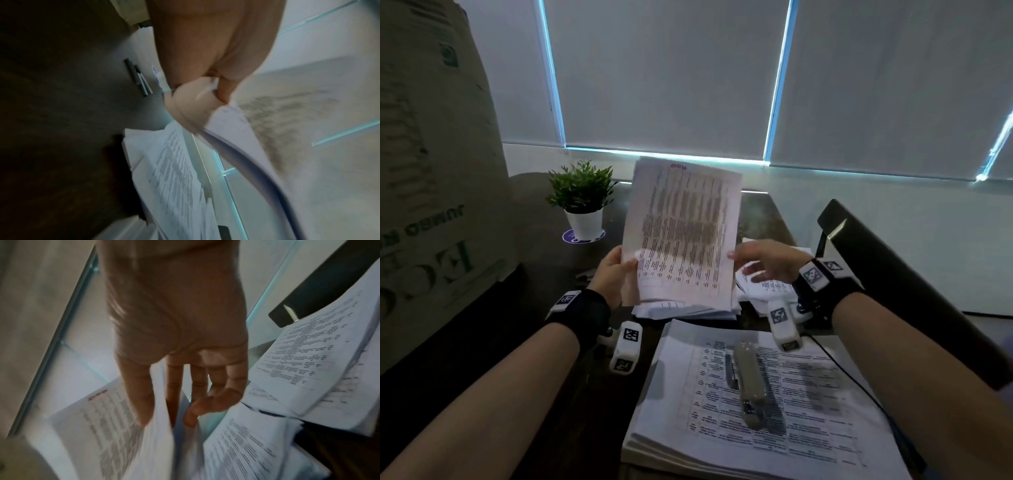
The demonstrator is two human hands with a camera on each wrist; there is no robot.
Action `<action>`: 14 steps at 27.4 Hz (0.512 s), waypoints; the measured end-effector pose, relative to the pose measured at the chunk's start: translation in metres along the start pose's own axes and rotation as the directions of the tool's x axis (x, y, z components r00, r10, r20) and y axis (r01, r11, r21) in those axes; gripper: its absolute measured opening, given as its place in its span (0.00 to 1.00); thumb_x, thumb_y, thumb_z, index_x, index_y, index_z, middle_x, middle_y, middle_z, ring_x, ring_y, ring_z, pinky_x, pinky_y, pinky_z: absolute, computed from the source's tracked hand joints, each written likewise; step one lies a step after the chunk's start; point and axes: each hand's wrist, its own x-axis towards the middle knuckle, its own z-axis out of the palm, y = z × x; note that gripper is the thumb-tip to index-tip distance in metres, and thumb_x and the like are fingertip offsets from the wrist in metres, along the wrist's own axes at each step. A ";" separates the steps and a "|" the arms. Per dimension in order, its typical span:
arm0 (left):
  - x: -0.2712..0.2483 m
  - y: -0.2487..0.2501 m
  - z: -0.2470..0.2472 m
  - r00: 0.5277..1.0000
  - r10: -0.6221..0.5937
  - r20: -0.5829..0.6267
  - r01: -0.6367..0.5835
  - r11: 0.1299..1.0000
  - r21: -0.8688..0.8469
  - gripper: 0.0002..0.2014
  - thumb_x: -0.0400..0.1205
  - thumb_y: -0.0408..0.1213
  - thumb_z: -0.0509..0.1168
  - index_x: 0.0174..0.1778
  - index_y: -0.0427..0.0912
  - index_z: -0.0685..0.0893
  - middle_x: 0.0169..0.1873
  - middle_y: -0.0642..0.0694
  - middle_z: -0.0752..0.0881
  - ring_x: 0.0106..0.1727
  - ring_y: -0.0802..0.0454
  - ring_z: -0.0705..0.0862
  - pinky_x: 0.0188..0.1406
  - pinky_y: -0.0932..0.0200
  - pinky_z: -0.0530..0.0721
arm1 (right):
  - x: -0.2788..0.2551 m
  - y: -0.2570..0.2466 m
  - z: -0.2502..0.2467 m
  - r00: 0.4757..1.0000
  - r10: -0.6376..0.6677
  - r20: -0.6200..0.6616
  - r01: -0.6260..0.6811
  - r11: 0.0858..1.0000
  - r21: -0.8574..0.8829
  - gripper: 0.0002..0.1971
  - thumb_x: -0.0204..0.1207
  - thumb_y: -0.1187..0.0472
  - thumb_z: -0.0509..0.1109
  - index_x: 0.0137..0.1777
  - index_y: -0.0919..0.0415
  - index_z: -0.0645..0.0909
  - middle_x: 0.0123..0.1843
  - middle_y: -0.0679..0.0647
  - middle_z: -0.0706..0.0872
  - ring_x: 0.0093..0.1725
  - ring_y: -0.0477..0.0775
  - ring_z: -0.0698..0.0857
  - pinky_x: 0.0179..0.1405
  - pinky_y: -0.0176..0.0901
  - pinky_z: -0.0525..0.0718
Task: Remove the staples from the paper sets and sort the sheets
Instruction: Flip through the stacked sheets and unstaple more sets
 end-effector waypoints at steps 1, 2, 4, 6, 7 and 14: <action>0.003 -0.004 0.000 0.999 -0.013 -0.038 0.013 1.000 0.018 0.15 0.85 0.27 0.58 0.68 0.38 0.75 0.60 0.39 0.83 0.58 0.41 0.83 0.59 0.43 0.81 | 0.006 0.006 0.009 0.999 0.030 0.038 -0.029 0.999 -0.030 0.05 0.79 0.58 0.74 0.48 0.59 0.84 0.45 0.53 0.86 0.38 0.48 0.83 0.39 0.39 0.80; 0.005 -0.008 -0.001 0.997 -0.032 -0.068 0.035 0.998 0.048 0.15 0.85 0.26 0.58 0.67 0.37 0.75 0.61 0.39 0.83 0.57 0.42 0.83 0.58 0.44 0.81 | 0.013 0.012 0.019 0.998 0.049 0.036 -0.047 0.998 -0.048 0.03 0.80 0.61 0.73 0.49 0.59 0.83 0.46 0.54 0.86 0.38 0.49 0.85 0.37 0.39 0.82; 0.010 -0.018 -0.003 0.991 -0.092 -0.099 0.102 0.989 0.104 0.15 0.84 0.20 0.57 0.66 0.32 0.75 0.63 0.34 0.81 0.55 0.40 0.83 0.56 0.45 0.80 | 0.024 0.021 0.036 0.998 0.059 -0.020 -0.059 0.998 -0.012 0.05 0.84 0.66 0.64 0.55 0.60 0.80 0.52 0.56 0.87 0.39 0.53 0.90 0.36 0.41 0.86; 0.012 -0.030 -0.004 0.973 -0.194 -0.123 0.210 0.969 0.129 0.15 0.81 0.13 0.55 0.61 0.24 0.77 0.62 0.29 0.80 0.57 0.35 0.83 0.55 0.46 0.78 | 0.034 0.024 0.049 0.997 0.046 -0.064 -0.039 0.994 0.098 0.10 0.87 0.68 0.54 0.60 0.62 0.77 0.51 0.59 0.88 0.38 0.55 0.91 0.32 0.41 0.89; 0.013 -0.038 -0.005 0.959 -0.250 -0.135 0.270 0.951 0.153 0.12 0.80 0.12 0.56 0.57 0.20 0.76 0.61 0.28 0.80 0.61 0.32 0.81 0.56 0.44 0.78 | 0.038 0.023 0.052 0.996 0.032 -0.083 -0.017 0.985 0.174 0.11 0.87 0.69 0.52 0.60 0.64 0.75 0.50 0.61 0.89 0.38 0.56 0.91 0.30 0.42 0.89; 0.038 -0.046 -0.037 0.912 -0.138 -0.387 0.276 0.903 0.328 0.15 0.80 0.21 0.64 0.62 0.21 0.79 0.53 0.35 0.82 0.58 0.39 0.82 0.54 0.51 0.78 | 0.058 0.021 0.022 0.891 -0.010 -0.453 0.229 0.873 0.431 0.15 0.87 0.72 0.54 0.70 0.75 0.71 0.50 0.68 0.85 0.34 0.58 0.88 0.33 0.44 0.90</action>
